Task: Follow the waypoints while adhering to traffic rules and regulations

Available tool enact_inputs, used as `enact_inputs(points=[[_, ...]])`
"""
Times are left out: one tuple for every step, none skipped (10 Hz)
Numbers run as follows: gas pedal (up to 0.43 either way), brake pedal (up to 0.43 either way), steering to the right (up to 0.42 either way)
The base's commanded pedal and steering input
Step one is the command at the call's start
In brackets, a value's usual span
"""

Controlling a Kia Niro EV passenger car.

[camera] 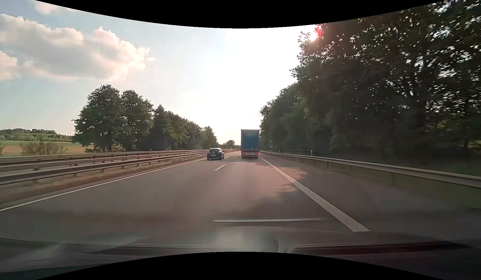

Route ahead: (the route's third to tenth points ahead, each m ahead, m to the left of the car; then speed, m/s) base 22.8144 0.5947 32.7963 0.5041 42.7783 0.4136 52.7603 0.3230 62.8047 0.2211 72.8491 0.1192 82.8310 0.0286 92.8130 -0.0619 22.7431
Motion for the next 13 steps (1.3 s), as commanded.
enact_inputs(points=[[0.157,0.000,-0.003],[0.157,0.000,-0.002],[0.157,0.000,-0.002],[0.157,0.000,0.001],[0.157,0.000,0.003],[0.169,0.000,0.003],[0.177,0.000,0.002],[0.197,0.000,0.002],[0.220,0.000,0.002],[0.228,0.000,0.001],[0.228,0.000,0.001],[0.228,0.000,0.000],[0.240,0.000,0.000]])
